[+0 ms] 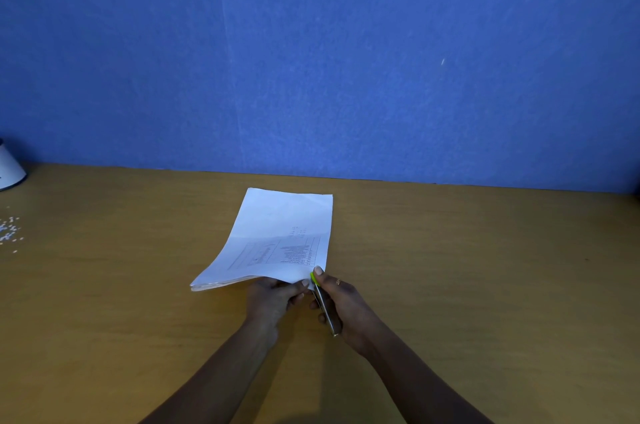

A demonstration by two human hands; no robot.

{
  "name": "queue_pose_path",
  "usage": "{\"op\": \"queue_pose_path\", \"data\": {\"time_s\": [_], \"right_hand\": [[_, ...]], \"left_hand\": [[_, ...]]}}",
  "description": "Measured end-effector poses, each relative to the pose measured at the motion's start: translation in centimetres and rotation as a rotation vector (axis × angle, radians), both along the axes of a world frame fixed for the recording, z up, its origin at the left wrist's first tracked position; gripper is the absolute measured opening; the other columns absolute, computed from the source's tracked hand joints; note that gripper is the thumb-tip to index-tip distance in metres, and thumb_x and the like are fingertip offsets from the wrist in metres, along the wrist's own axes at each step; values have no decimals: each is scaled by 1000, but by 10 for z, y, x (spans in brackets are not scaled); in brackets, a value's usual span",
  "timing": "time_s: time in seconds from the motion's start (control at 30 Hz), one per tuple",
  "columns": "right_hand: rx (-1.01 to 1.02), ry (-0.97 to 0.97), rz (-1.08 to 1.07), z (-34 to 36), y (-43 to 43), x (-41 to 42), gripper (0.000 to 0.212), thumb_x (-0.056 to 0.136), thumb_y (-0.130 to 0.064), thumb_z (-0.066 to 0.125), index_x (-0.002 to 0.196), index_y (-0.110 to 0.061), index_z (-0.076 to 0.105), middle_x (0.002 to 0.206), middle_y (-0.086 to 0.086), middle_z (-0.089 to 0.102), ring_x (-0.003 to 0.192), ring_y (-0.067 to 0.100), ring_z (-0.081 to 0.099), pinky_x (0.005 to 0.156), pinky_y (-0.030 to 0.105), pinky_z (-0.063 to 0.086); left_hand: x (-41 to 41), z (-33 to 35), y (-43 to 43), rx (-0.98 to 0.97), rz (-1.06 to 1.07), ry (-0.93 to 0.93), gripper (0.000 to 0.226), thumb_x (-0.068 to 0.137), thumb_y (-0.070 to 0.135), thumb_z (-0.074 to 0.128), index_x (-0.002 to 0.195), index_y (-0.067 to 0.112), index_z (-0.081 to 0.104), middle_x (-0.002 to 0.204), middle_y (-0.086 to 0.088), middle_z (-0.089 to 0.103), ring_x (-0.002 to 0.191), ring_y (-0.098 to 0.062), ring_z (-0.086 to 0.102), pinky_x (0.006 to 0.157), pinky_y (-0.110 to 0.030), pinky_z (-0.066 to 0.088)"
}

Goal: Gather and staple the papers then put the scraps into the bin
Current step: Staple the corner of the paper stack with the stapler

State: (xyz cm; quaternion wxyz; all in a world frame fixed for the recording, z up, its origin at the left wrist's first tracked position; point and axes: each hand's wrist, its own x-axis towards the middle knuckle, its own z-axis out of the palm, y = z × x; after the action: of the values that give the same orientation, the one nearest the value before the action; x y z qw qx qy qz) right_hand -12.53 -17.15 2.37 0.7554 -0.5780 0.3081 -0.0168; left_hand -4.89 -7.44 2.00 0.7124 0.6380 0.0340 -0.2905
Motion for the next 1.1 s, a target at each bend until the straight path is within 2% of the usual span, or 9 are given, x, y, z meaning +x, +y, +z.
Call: {"op": "queue_pose_path", "data": {"time_s": [0.13,0.3,0.6,0.77,0.93,1.1], "right_hand": [[-18,-9,14,1,0,-1,31,88,-43,54,89,-13,60,74,-6,61,63,8,53,54,20,41],[-45,-13,20,1,-1,-1,31,89,-43,54,90,-13,61,77,-5,60,65,8,53,56,20,42],[-44,-20,12,1,0,-1,28,89,-41,55,88,-14,61,73,-7,60,63,7,51,55,20,42],[-47,-22,8,-1,-1,0,29,87,-43,57,85,-15,63,66,-9,57,63,7,51,54,20,41],[-51,-33,4,-2,-2,-1,29,87,-43,57,86,-15,65,70,-6,56,64,8,51,55,21,42],[-50,-35,-1,-4,-2,-1,29,87,-43,57,80,-15,63,69,-3,55,61,7,52,53,21,41]], "left_hand": [[0,1,0,10,-16,-18,15,71,-7,72,81,3,66,75,-7,68,68,-17,63,58,-20,54],[0,2,0,2,-19,-15,16,71,-7,71,83,1,66,77,-8,67,67,-16,63,51,-15,53],[1,1,0,7,-17,6,18,70,-6,72,86,-2,66,78,-10,68,70,-19,64,59,-20,54],[-1,4,0,-34,-1,32,11,72,-8,70,74,2,66,63,-3,68,65,-17,62,48,-15,52],[-2,4,0,-43,-6,35,16,72,-8,70,86,-2,66,75,-8,67,68,-17,62,48,-14,52],[-2,4,-1,-43,-12,29,14,72,-8,70,80,2,66,77,-9,67,71,-19,62,49,-15,52]]}}
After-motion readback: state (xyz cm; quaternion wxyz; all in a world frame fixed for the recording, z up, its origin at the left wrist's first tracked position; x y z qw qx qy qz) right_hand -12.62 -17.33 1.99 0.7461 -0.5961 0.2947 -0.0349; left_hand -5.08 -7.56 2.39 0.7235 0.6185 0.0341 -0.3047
